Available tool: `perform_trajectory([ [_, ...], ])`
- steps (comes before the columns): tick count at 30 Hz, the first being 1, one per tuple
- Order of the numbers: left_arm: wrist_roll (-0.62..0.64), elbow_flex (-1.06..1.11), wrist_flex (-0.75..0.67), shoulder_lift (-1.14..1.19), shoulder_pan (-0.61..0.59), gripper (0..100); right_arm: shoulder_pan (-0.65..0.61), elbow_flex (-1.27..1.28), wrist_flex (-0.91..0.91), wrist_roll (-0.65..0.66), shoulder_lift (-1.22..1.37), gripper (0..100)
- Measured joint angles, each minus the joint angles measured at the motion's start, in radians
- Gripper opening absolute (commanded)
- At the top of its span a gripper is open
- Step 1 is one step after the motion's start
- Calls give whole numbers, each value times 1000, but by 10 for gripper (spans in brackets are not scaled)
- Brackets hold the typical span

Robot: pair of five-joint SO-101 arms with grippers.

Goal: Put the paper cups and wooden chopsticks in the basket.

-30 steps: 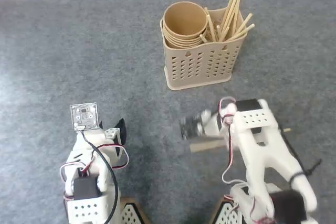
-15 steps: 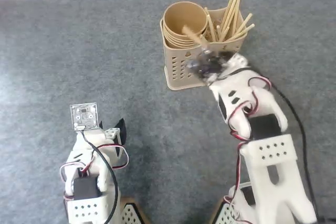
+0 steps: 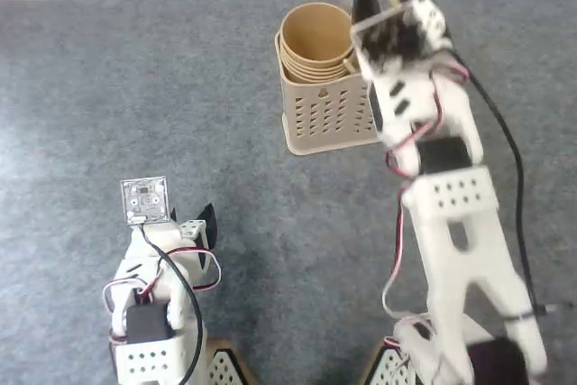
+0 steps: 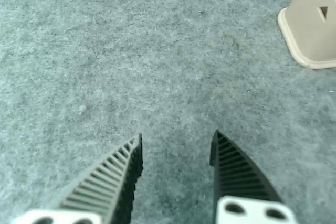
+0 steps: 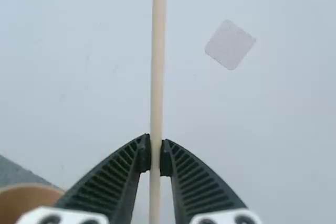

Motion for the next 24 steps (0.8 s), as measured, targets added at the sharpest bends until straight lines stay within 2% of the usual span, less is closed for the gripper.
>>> perform_trajectory([
  [5,0,0,0,0,0,195,15,-180,0,-150,163,8],
  [12,0,0,0,0,0,195,97,-193,2,-331,299,8],
  [16,0,0,0,0,0,195,132,-198,11,-374,327,8],
  [24,0,0,0,0,0,195,120,-160,43,-377,331,35],
])
